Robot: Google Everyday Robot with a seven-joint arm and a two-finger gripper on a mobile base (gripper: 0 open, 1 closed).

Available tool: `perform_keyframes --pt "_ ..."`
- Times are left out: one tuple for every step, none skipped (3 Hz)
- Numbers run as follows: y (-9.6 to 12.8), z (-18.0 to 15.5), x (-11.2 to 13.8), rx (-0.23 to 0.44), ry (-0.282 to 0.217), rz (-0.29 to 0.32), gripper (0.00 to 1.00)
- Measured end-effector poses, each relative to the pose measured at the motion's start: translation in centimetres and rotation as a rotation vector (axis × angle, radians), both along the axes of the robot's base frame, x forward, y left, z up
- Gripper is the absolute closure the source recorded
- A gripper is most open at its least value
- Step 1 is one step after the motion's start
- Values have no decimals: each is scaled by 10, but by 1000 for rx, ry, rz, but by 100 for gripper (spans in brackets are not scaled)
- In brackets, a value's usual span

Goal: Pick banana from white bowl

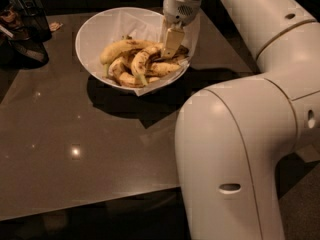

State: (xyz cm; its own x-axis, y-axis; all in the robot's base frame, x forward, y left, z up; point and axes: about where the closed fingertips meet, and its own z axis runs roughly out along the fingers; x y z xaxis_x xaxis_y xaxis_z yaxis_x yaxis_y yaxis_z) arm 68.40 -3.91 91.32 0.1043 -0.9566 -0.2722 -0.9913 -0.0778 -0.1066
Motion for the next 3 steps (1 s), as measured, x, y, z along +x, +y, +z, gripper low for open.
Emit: perform_keyframes --pt "0 0 0 0 0 0 100" --pt "0 0 0 0 0 0 100" --pt "0 0 0 0 0 0 100"
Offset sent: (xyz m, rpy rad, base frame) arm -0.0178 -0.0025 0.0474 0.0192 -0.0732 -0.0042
